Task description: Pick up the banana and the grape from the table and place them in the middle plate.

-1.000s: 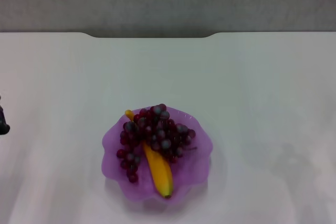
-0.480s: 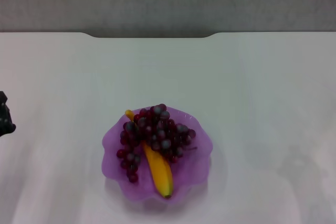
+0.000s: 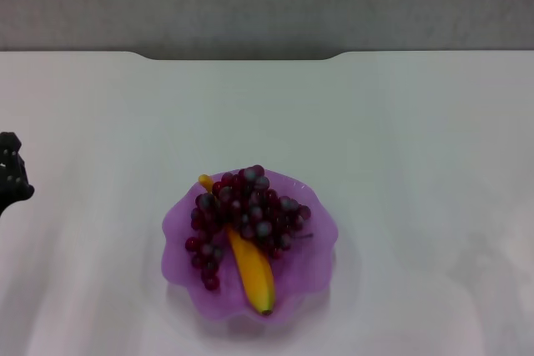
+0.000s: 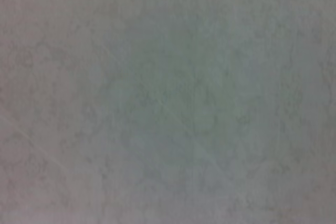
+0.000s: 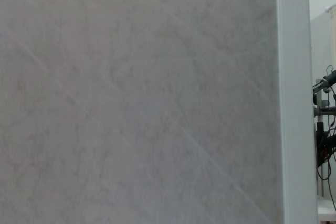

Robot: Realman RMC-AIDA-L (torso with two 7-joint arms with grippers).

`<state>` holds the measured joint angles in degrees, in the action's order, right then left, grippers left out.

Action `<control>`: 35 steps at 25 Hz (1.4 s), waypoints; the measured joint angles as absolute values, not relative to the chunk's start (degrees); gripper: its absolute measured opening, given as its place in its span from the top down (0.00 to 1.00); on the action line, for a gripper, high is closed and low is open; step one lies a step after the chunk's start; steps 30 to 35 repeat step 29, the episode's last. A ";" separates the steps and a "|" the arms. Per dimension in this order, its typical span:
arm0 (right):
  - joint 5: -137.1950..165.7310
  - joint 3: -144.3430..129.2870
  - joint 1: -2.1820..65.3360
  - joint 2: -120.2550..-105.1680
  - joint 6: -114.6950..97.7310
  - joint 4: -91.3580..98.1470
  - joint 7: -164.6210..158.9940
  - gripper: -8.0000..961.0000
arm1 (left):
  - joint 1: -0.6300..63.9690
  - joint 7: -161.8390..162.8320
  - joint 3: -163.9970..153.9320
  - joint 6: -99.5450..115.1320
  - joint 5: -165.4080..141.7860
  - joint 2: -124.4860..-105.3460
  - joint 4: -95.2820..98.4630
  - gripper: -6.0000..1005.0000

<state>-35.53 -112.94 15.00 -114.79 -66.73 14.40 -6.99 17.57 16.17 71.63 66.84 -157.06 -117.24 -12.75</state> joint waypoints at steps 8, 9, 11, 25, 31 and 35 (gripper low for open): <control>-35.53 -112.07 15.42 -114.69 -66.62 12.93 -7.00 0.99 | 18.31 16.18 71.63 66.45 -157.06 -117.24 -12.44 0.95; -35.52 -111.24 15.43 -114.70 -66.60 12.79 -7.00 0.99 | 18.34 16.17 71.63 66.44 -157.06 -117.24 -12.43 0.95; -35.52 -110.89 15.42 -114.71 -66.60 12.70 -7.00 0.99 | 18.37 16.17 71.63 66.44 -157.06 -117.24 -12.38 0.95; -35.51 -110.03 16.37 -114.66 -66.61 12.37 -4.13 0.99 | 18.12 16.14 71.63 66.44 -157.06 -117.38 -12.30 0.95; -35.51 -110.03 17.75 -114.62 -66.62 12.15 -3.61 0.99 | 18.02 16.11 71.63 66.47 -157.09 -117.42 -12.30 0.95; -35.51 -110.03 17.75 -114.62 -66.62 12.15 -3.61 0.99 | 18.02 16.11 71.63 66.47 -157.09 -117.42 -12.30 0.95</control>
